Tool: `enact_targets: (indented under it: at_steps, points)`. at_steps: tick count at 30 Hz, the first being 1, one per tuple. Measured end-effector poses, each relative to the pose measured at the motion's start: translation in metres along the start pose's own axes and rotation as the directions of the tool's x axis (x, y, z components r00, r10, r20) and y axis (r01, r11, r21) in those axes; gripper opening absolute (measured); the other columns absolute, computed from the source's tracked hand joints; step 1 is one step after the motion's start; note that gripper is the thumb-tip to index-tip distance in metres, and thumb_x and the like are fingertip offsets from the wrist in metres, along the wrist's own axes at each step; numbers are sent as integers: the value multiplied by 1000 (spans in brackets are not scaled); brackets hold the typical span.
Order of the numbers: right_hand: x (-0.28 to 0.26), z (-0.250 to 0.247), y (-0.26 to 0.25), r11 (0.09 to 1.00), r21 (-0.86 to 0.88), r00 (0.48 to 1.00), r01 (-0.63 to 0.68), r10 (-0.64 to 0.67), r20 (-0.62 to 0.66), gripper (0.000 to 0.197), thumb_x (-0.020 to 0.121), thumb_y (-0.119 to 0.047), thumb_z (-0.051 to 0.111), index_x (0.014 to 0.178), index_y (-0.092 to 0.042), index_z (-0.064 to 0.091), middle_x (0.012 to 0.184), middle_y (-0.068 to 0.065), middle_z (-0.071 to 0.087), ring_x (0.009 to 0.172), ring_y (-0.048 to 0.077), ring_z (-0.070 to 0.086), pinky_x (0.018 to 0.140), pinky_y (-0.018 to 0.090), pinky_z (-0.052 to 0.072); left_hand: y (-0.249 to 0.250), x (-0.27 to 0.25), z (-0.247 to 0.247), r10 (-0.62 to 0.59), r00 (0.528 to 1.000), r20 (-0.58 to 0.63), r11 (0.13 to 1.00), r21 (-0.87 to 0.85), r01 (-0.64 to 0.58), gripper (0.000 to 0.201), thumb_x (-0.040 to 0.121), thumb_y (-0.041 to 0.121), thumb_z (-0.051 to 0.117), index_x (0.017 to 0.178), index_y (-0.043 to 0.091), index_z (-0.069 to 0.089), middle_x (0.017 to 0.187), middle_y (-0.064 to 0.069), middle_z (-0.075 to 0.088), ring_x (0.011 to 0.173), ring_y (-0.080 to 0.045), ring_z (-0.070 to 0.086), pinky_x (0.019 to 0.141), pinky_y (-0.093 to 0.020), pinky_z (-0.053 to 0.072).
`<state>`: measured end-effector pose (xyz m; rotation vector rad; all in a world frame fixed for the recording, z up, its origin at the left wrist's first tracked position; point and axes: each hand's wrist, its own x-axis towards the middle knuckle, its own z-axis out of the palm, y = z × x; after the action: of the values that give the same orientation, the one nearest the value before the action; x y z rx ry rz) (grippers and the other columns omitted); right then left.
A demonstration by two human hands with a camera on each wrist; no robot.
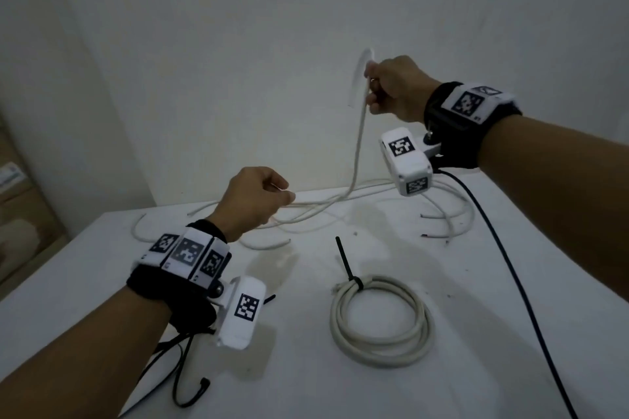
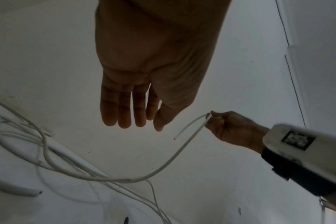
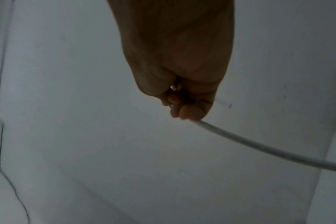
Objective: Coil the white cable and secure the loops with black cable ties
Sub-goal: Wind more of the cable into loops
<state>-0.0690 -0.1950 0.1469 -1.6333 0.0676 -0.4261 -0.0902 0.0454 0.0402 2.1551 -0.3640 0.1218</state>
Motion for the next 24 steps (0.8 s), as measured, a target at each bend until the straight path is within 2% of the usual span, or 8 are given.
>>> enact_targets:
  at_steps: [4,8,11,13,16,19,21,24]
  points:
    - [-12,19,-6,907,334,953,-258,183,240,32,100,-7,31,70,-12,43,42,0,36,42,14,39,39,16,41,10,-1,12,102,995,-23,994,39,-101,33,80,28,76,107,16,62,88,-4,68,74,-15,61,64,-26,49]
    - [-29,23,-14,831,454,921,-320,160,356,30,101,-12,35,73,-9,44,44,2,42,40,14,46,42,20,47,26,0,31,96,989,116,994,42,-101,60,81,38,73,132,29,43,85,-7,67,63,-14,60,45,-21,42]
    - [-38,18,-24,790,531,921,-307,106,375,30,101,-14,36,73,-8,45,47,3,46,44,16,53,45,23,50,32,8,48,97,988,121,995,-17,-95,23,94,32,57,112,18,58,79,-8,64,56,-17,55,40,-23,40]
    - [-39,5,-28,802,521,936,-293,129,328,31,101,-16,38,72,-9,46,50,3,47,44,16,55,45,22,50,35,15,49,101,995,19,992,-74,-99,24,98,31,50,88,14,64,75,-5,60,56,-15,52,39,-23,40]
    - [-40,-24,-22,961,163,974,-222,210,88,34,99,-27,46,67,-16,43,52,1,46,39,15,49,40,14,40,48,28,37,210,973,-94,978,36,-207,37,101,36,42,75,15,58,67,4,53,57,-12,48,49,-24,40]
    - [-41,-55,-8,870,-485,929,88,-247,-274,27,87,-34,63,76,-14,48,76,6,54,61,20,52,53,27,47,70,41,25,344,938,44,872,356,-337,42,102,38,33,74,14,51,68,2,51,63,-16,46,60,-31,36]
    - [-47,-62,-5,629,-706,863,326,-503,-51,40,79,-35,72,107,-14,51,105,5,50,90,17,49,78,31,44,82,48,24,367,918,150,789,472,-393,42,102,38,33,74,11,49,69,-2,51,66,-21,46,61,-32,34]
    - [-51,-63,-5,577,-713,917,398,-263,299,66,76,-39,76,131,-22,44,122,2,49,110,15,48,95,32,42,97,51,30,402,900,170,772,465,-433,40,102,37,35,78,10,51,76,-7,56,71,-24,50,66,-38,39]
